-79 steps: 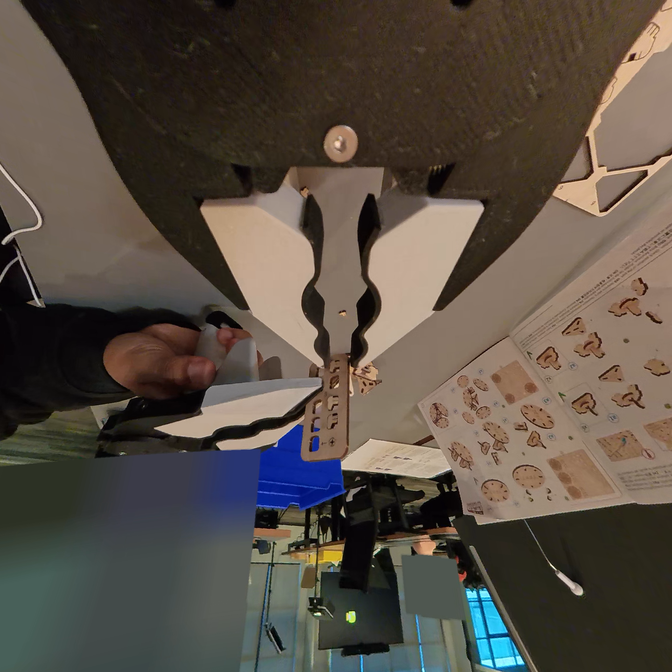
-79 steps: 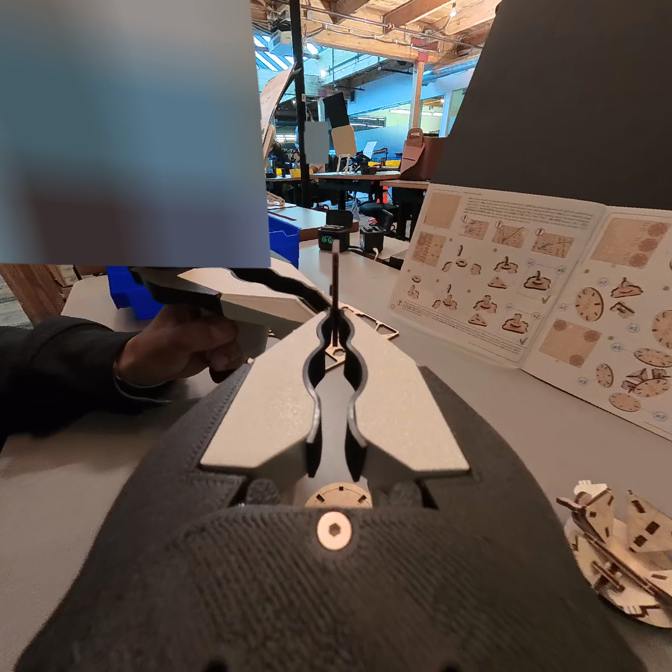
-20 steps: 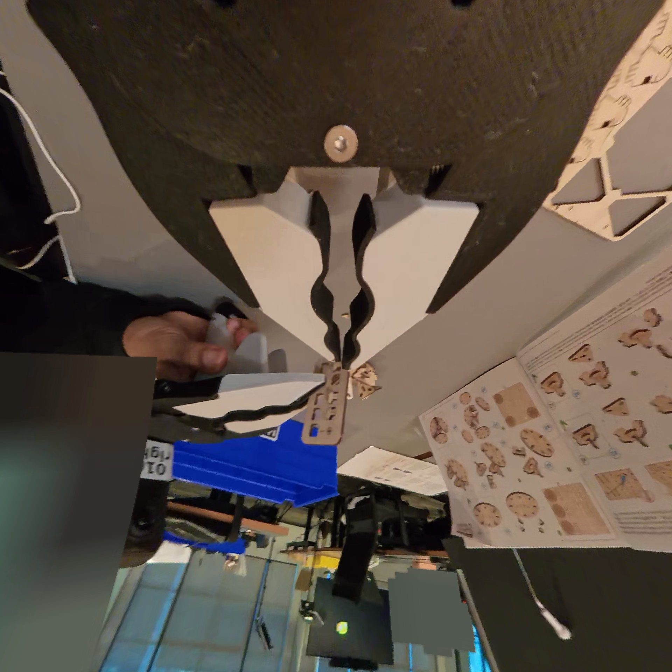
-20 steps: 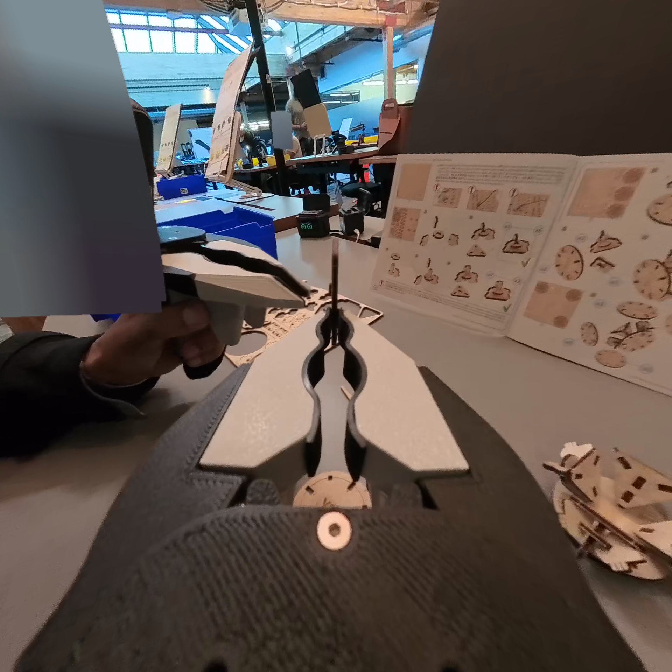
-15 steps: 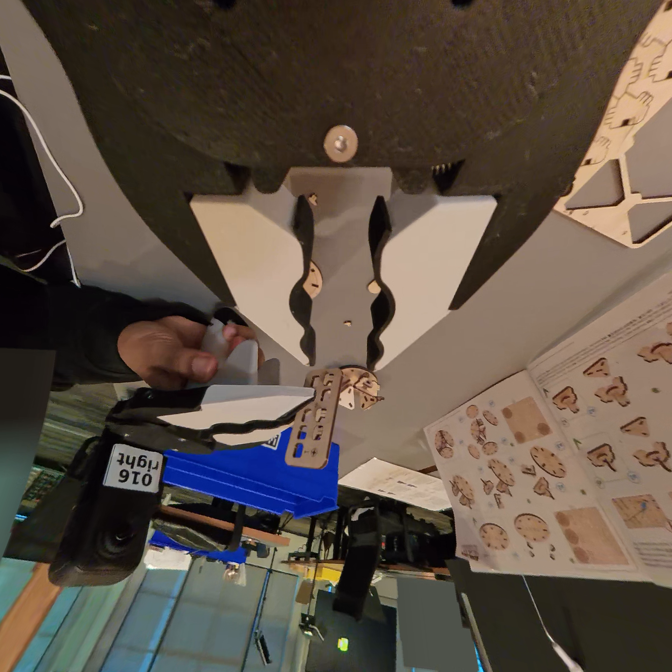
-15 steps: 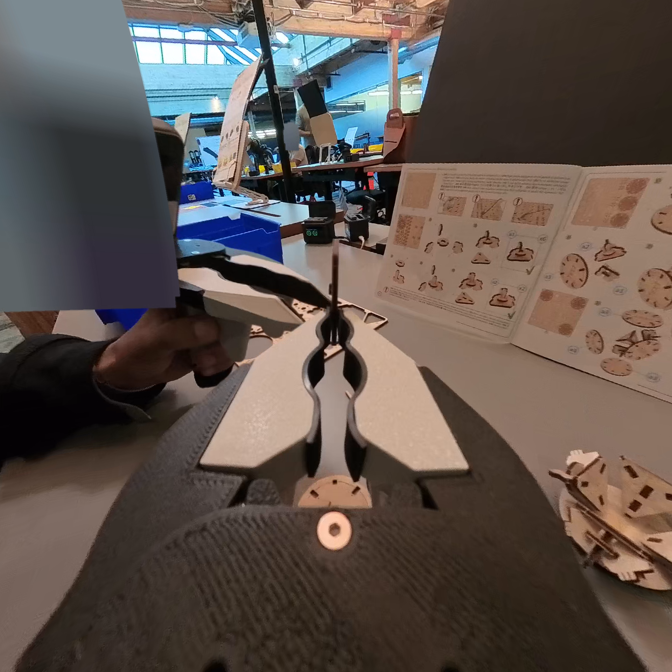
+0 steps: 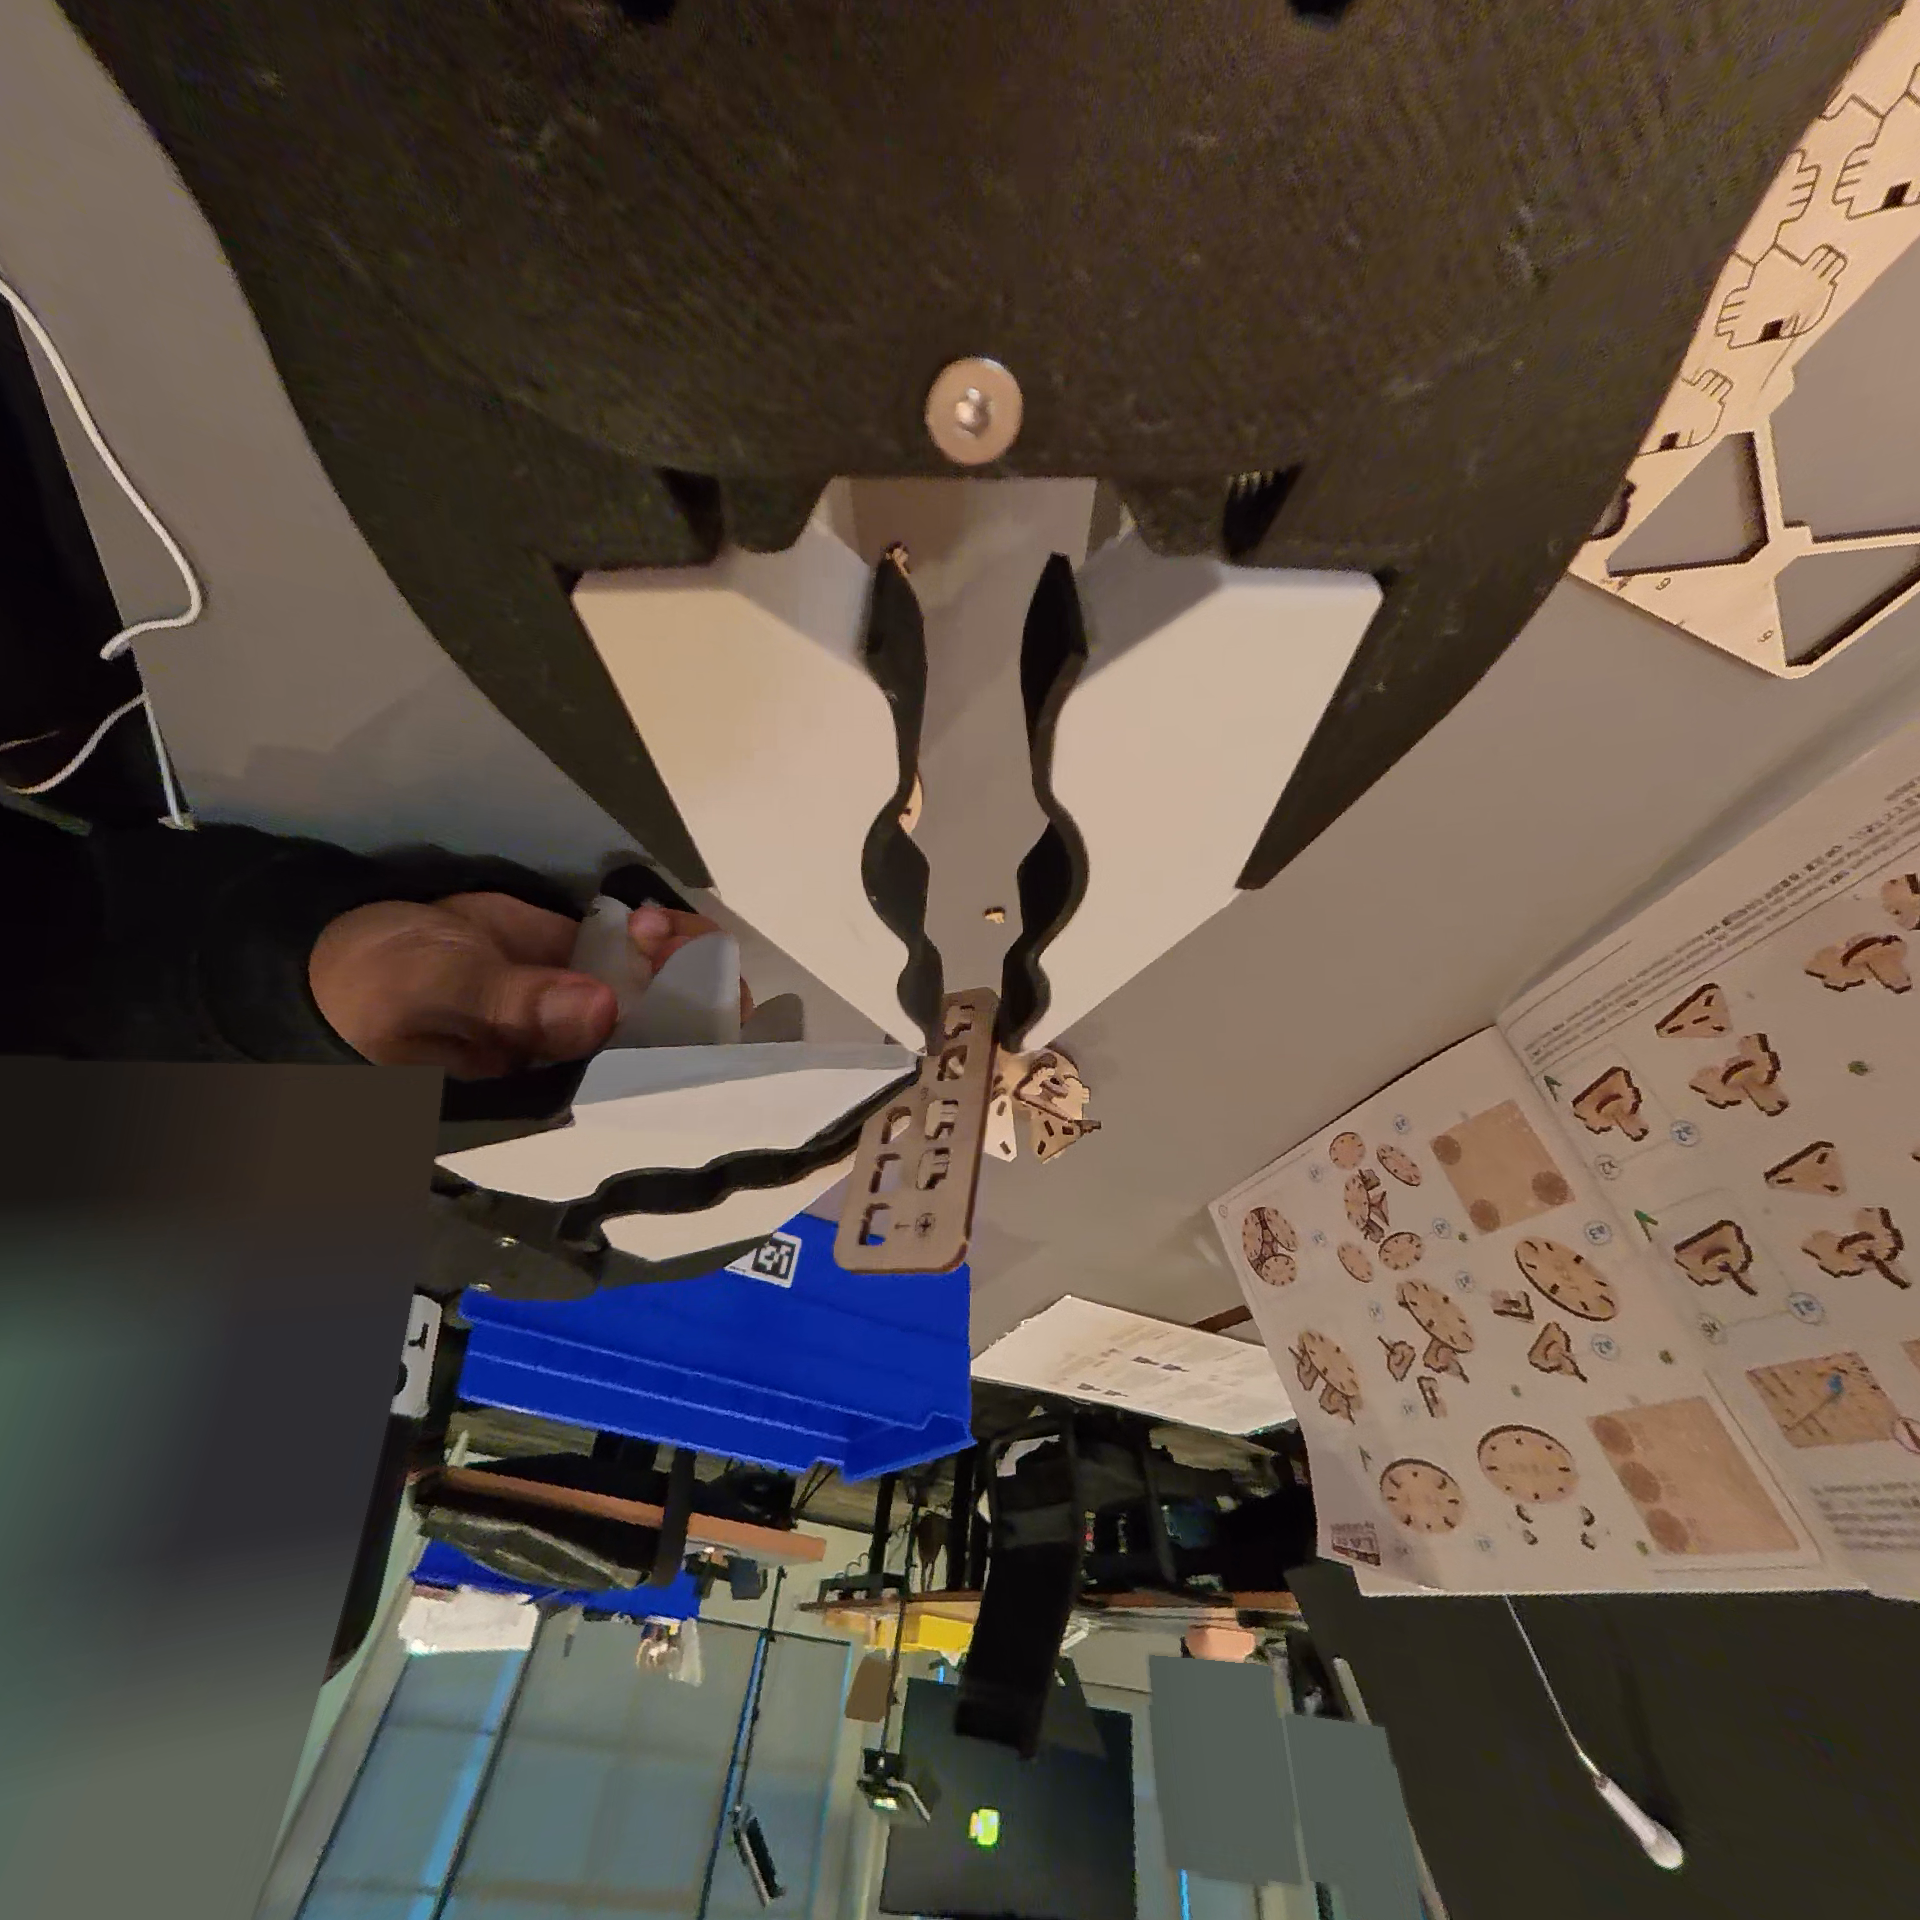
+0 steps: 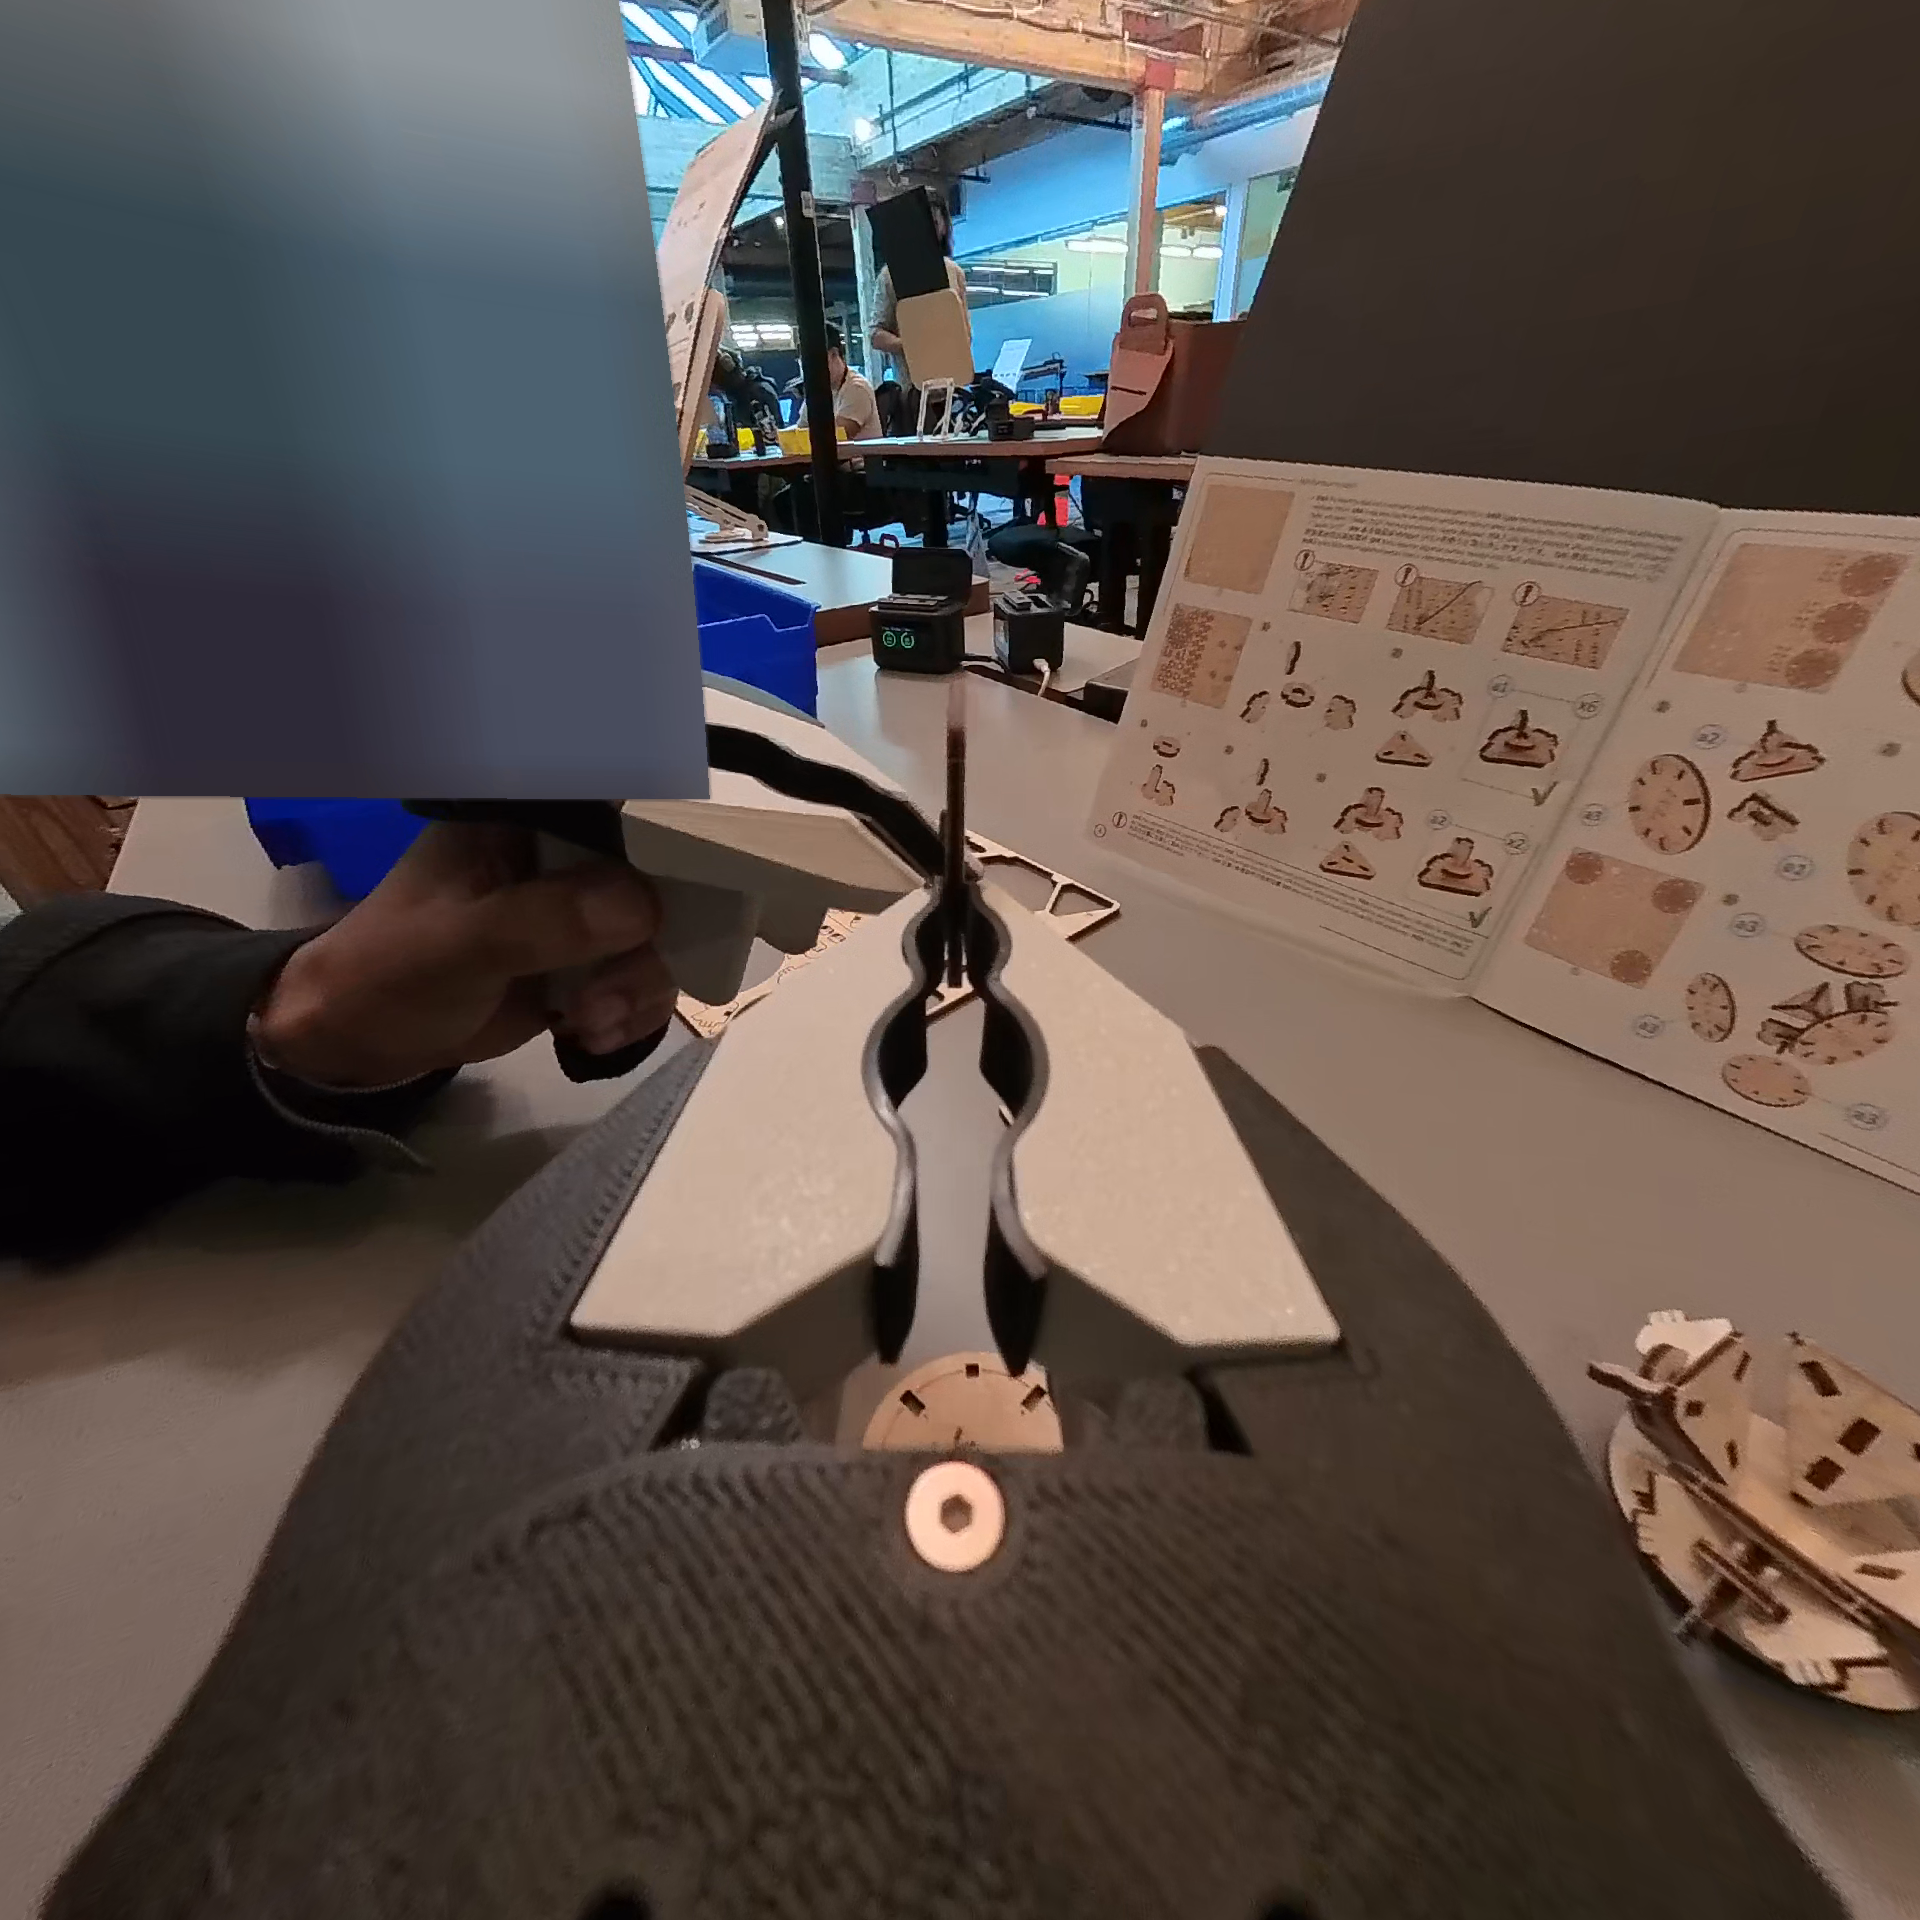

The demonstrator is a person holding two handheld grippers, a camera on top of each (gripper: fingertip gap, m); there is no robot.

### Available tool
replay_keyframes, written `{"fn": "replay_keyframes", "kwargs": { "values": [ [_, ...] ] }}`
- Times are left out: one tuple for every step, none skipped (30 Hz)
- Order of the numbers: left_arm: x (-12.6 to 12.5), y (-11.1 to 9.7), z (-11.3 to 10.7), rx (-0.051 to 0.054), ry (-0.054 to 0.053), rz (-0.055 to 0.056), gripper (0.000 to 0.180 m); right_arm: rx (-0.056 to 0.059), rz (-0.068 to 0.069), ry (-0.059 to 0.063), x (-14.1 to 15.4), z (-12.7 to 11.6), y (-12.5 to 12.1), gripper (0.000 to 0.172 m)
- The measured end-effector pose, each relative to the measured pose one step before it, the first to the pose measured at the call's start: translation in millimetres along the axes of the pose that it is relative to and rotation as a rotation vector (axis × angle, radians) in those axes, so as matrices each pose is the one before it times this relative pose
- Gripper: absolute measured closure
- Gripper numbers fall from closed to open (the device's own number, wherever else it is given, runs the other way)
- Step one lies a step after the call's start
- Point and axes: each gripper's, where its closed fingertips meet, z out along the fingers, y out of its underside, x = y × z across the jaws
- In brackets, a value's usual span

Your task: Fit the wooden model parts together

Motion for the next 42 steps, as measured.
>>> {"fn": "replay_keyframes", "kwargs": {
  "values": [
    [-0.17,0.26,0.29,-0.0029,-0.0025,-0.0001,0.171,-0.0005,0.0026,0.0004,0.19,-0.02,0.16,0.171],
    [0.13,-0.01,-0.04,-0.0002,0.0013,-0.0032,0.171,0.0016,0.0019,0.0003,-0.12,-0.11,-0.31,0.171],
    [0.19,-0.30,-0.10,0.0025,0.0034,-0.0068,0.171,0.0027,-0.0004,0.0009,-0.15,-0.14,-0.36,0.171],
    [-0.22,0.28,0.05,0.0001,0.0008,-0.0070,0.171,-0.0002,-0.0023,0.0022,-0.11,0.09,0.05,0.171],
    [-1.07,0.48,0.10,-0.0014,-0.0043,-0.0033,0.169,-0.0003,-0.0014,0.0024,0.20,0.00,0.05,0.171],
    [-0.11,0.34,0.30,-0.0009,0.0001,-0.0023,0.169,-0.0006,0.0007,0.0022,0.23,0.05,0.19,0.171],
    [0.39,0.97,1.00,-0.0079,0.0011,-0.0033,0.171,-0.0052,0.0016,0.0054,0.97,0.19,1.00,0.171],
    [-0.53,1.91,1.39,-0.0124,-0.0091,0.0040,0.171,-0.0030,0.0021,0.0051,1.11,0.12,0.88,0.171],
    [-0.32,2.09,1.02,-0.0123,-0.0115,0.0138,0.171,-0.0011,0.0049,0.0013,0.74,0.19,0.80,0.171],
    [-0.29,1.06,0.56,-0.0073,-0.0104,0.0135,0.171,0.0008,0.0075,-0.0012,0.37,0.17,0.43,0.171],
    [-0.13,-0.02,-0.06,-0.0020,-0.0063,0.0068,0.171,0.0011,0.0057,-0.0026,0.15,0.01,0.09,0.171],
    [0.24,-0.51,-0.26,0.0013,0.0015,0.0003,0.171,0.0029,0.0024,-0.0026,-0.34,-0.05,-0.61,0.172],
    [0.28,-0.91,-0.63,0.0041,0.0053,-0.0073,0.171,0.0016,-0.0020,-0.0016,-0.67,-0.12,-0.58,0.172],
    [0.26,-0.84,-0.45,0.0046,0.0060,-0.0098,0.171,0.0007,-0.0053,0.0004,-0.51,-0.10,-0.43,0.171],
    [0.25,-0.32,-0.19,0.0009,0.0055,-0.0083,0.172,-0.0003,-0.0043,0.0010,-0.34,0.00,-0.21,0.171],
    [0.20,-0.44,-0.42,0.0013,0.0022,-0.0035,0.172,0.0011,-0.0027,-0.0016,-0.41,-0.07,-0.22,0.171],
    [0.17,-0.64,-0.47,0.0014,-0.0013,0.0017,0.172,0.0007,0.0003,-0.0029,-0.49,-0.08,-0.20,0.171],
    [0.26,0.09,-0.36,-0.0051,-0.0028,0.0010,0.172,-0.0013,0.0001,-0.0024,-0.42,0.09,0.08,0.171],
    [0.19,0.38,-0.41,-0.0083,-0.0034,-0.0003,0.172,-0.0014,-0.0020,-0.0011,-0.37,-0.02,0.11,0.171],
    [-0.08,0.36,-0.23,-0.0077,-0.0041,-0.0001,0.172,-0.0018,-0.0030,0.0018,-0.12,0.29,0.37,0.171],
    [-0.39,0.78,0.12,-0.0071,-0.0051,-0.0019,0.172,-0.0033,-0.0031,0.0052,0.20,0.34,0.68,0.171],
    [-0.56,0.95,0.24,-0.0062,-0.0007,-0.0125,0.172,-0.0034,-0.0033,0.0054,0.30,0.46,0.79,0.171],
    [-0.23,0.78,0.13,-0.0026,0.0079,-0.0219,0.172,-0.0027,-0.0028,0.0025,0.05,0.27,0.68,0.171],
    [-0.37,0.76,0.03,-0.0028,0.0126,-0.0269,0.172,-0.0039,-0.0013,0.0007,-0.10,0.47,0.73,0.171],
    [-0.41,0.84,-0.14,-0.0021,0.0137,-0.0279,0.171,-0.0039,-0.0036,0.0009,-0.22,0.46,0.84,0.171],
    [-0.37,0.40,-0.22,-0.0004,0.0128,-0.0260,0.172,-0.0036,-0.0111,0.0032,-0.30,0.32,0.63,0.171],
    [-0.19,0.19,-0.23,0.0011,0.0108,-0.0224,0.172,-0.0031,-0.0186,0.0054,-0.53,0.34,0.46,0.171],
    [0.14,-0.32,-0.45,0.0033,0.0099,-0.0184,0.172,-0.0019,-0.0232,0.0061,-0.77,0.13,-0.06,0.171],
    [0.42,-0.94,-0.80,0.0059,0.0097,-0.0133,0.172,0.0007,-0.0223,0.0054,-1.03,0.03,-0.49,0.171],
    [0.40,-0.91,-0.68,0.0040,0.0058,-0.0043,0.173,0.0013,-0.0155,0.0041,-0.57,-0.02,-0.68,0.171],
    [0.30,-0.32,-0.39,-0.0007,0.0003,0.0031,0.172,0.0006,-0.0053,0.0015,-0.27,-0.01,-0.33,0.171],
    [0.23,-0.29,-0.24,-0.0015,-0.0034,0.0094,0.172,0.0029,0.0060,-0.0037,0.09,-0.13,-0.53,0.171],
    [0.23,-0.09,0.01,-0.0027,-0.0050,0.0116,0.172,0.0021,0.0127,-0.0075,0.28,-0.23,-0.26,0.171],
    [0.07,-0.12,-0.01,-0.0025,-0.0050,0.0095,0.172,0.0021,0.0136,-0.0078,0.35,-0.16,-0.19,0.171],
    [0.17,0.02,-0.01,-0.0016,-0.0019,0.0060,0.173,0.0018,0.0116,-0.0066,0.12,-0.19,-0.10,0.171],
    [0.03,0.00,-0.10,-0.0016,0.0011,0.0016,0.172,0.0003,0.0062,-0.0042,0.10,-0.07,-0.02,0.171],
    [0.26,-0.08,-0.15,-0.0002,0.0041,-0.0022,0.173,0.0000,-0.0003,-0.0017,-0.09,-0.06,-0.20,0.171],
    [0.16,-0.04,-0.09,-0.0009,0.0042,-0.0028,0.172,-0.0004,-0.0020,-0.0012,-0.12,-0.07,-0.15,0.171],
    [0.26,-0.19,-0.12,-0.0005,0.0037,0.0007,0.172,0.0009,0.0029,-0.0035,-0.18,-0.17,-0.31,0.171],
    [0.36,-0.22,-0.16,-0.0011,0.0025,0.0015,0.173,0.0012,0.0083,-0.0054,-0.06,-0.18,-0.46,0.171],
    [0.42,-0.33,-0.15,-0.0001,0.0021,0.0009,0.172,0.0019,0.0095,-0.0067,0.03,-0.22,-0.36,0.171],
    [0.43,-0.34,-0.15,0.0007,0.0035,0.0022,0.173,0.0022,0.0097,-0.0072,-0.02,-0.30,-0.52,0.171]
  ]
}}
